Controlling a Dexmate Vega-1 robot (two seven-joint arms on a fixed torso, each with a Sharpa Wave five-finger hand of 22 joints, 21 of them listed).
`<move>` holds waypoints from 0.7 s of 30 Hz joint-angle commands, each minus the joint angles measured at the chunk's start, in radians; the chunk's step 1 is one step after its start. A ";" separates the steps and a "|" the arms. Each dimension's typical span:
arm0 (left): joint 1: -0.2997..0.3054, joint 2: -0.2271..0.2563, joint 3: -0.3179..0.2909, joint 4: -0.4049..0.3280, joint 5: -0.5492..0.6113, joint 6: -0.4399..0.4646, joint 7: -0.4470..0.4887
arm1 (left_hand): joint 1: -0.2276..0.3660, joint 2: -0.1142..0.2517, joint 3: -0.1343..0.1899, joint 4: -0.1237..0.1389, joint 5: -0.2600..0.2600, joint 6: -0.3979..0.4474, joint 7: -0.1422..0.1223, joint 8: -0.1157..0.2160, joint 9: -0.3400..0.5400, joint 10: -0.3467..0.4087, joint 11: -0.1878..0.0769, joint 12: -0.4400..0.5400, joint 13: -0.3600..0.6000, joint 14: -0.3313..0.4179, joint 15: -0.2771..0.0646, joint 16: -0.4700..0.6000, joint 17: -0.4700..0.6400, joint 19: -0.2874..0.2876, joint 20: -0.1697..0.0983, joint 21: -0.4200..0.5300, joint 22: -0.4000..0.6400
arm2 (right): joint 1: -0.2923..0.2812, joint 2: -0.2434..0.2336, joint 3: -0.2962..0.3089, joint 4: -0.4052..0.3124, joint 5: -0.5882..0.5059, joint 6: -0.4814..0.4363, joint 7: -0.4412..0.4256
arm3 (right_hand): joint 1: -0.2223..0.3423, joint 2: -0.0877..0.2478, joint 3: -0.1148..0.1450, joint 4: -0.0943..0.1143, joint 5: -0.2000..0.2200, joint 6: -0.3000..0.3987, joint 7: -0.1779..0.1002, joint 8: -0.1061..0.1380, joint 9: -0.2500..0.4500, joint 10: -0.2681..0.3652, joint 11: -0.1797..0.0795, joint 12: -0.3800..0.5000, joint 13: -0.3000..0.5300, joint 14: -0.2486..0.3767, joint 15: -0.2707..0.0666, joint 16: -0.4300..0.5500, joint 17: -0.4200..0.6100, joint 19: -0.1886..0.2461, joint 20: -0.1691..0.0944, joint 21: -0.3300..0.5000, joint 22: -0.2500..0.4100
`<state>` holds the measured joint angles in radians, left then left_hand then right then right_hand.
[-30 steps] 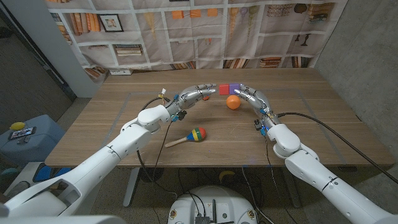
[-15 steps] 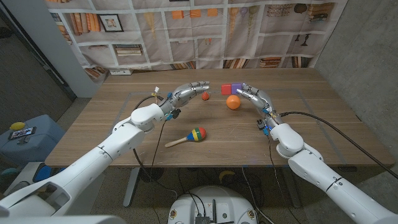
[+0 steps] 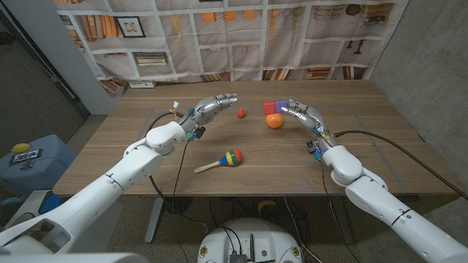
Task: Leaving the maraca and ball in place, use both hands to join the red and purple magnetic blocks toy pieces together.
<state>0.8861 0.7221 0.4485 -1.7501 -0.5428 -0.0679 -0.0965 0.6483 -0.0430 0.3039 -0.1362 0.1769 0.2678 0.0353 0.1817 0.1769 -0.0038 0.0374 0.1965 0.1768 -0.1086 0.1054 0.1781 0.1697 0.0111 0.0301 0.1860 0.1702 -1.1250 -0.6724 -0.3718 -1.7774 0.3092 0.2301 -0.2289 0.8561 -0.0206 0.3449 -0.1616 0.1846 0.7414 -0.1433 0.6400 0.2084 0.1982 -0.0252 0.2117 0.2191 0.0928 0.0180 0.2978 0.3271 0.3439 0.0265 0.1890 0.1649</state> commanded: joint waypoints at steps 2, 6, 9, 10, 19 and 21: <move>0.048 0.021 -0.047 -0.019 -0.029 0.003 0.053 | -0.017 0.008 0.003 0.011 0.000 -0.005 -0.012 -0.001 0.000 0.002 -0.007 0.005 0.001 -0.001 -0.011 0.005 0.002 -0.003 0.003 0.005 0.002 | -0.015 -0.066 0.024 -0.027 -0.045 -0.031 -0.001 | 0.043 0.047 -0.001 0.001 0.005 0.036 -0.038 0.001 0.004 -0.006 0.000 -0.003 0.001 -0.004 0.000 -0.005 0.006 -0.001 -0.003 0.000 0.006; 0.056 0.017 -0.058 -0.009 -0.051 0.002 0.057 | -0.035 0.021 0.001 0.020 -0.001 -0.003 -0.019 0.000 -0.001 -0.003 -0.012 0.002 0.001 -0.005 -0.023 0.003 0.002 -0.002 -0.001 0.005 0.002 | -0.018 -0.088 0.031 -0.045 -0.066 -0.058 -0.004 | 0.043 0.048 -0.001 0.001 0.005 0.036 -0.036 0.001 0.004 -0.004 0.000 -0.002 0.001 -0.004 -0.001 -0.005 0.006 0.002 -0.005 0.001 0.006; 0.062 0.012 -0.065 0.001 -0.058 -0.008 0.063 | -0.052 0.032 -0.001 0.028 -0.002 -0.006 -0.018 -0.002 -0.001 -0.012 -0.016 -0.002 0.000 -0.008 -0.030 0.002 0.003 -0.008 -0.006 0.003 0.002 | -0.020 -0.114 0.038 -0.071 -0.082 -0.100 -0.006 | 0.043 0.049 -0.001 0.002 0.005 0.037 -0.036 0.001 0.004 -0.004 -0.001 -0.002 0.001 -0.004 -0.002 -0.005 0.006 0.002 -0.005 0.002 0.006; 0.063 0.011 -0.067 0.005 -0.060 -0.014 0.060 | -0.056 0.034 -0.002 0.030 -0.002 -0.010 -0.019 -0.003 -0.001 -0.014 -0.015 -0.003 0.000 -0.010 -0.030 0.001 0.003 -0.009 -0.007 0.003 0.002 | -0.021 -0.122 0.041 -0.078 -0.086 -0.110 -0.006 | 0.043 0.050 -0.001 0.002 0.005 0.037 -0.037 0.001 0.004 -0.004 -0.001 -0.002 0.001 -0.004 -0.001 -0.005 0.006 0.002 -0.004 0.002 0.006; 0.093 0.001 -0.093 0.022 -0.091 -0.044 0.074 | -0.104 0.067 -0.007 0.046 -0.001 -0.057 -0.025 -0.012 -0.002 -0.051 -0.017 -0.013 -0.001 -0.038 -0.031 -0.005 0.002 -0.039 -0.010 -0.004 0.002 | -0.026 -0.191 0.054 -0.143 -0.150 -0.211 -0.014 | 0.045 0.053 -0.001 0.002 0.005 0.039 -0.035 0.001 0.003 0.000 -0.002 0.000 0.001 -0.002 -0.002 -0.005 0.006 0.008 0.000 0.004 0.005; 0.099 -0.002 -0.099 0.022 -0.089 -0.049 0.088 | -0.117 0.076 -0.009 0.050 0.000 -0.072 -0.043 -0.013 -0.002 -0.053 -0.029 -0.012 -0.002 -0.036 -0.039 -0.002 0.002 -0.041 -0.013 -0.003 0.001 | -0.024 -0.203 0.053 -0.151 -0.163 -0.225 -0.011 | 0.045 0.053 -0.001 0.002 0.005 0.040 -0.035 0.002 0.003 0.000 -0.002 0.000 0.001 -0.002 -0.003 -0.005 0.006 0.008 0.000 0.004 0.005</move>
<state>0.9516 0.7296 0.3811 -1.7410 -0.6065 -0.0865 -0.0445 0.5468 0.0322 0.2944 -0.0968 0.1769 0.2082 0.0049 0.1732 0.1720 -0.0491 0.0178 0.1847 0.1722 -0.1410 0.0736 0.1733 0.1697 -0.0194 0.0179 0.1860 0.1701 -1.1459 -0.7961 -0.3329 -1.8632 0.2130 0.1000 -0.2392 0.8561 -0.0206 0.3435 -0.1630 0.1854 0.7413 -0.1434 0.6342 0.2069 0.1982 -0.0251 0.2117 0.2183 0.0929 0.0180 0.2979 0.3270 0.3406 0.0233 0.1890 0.1649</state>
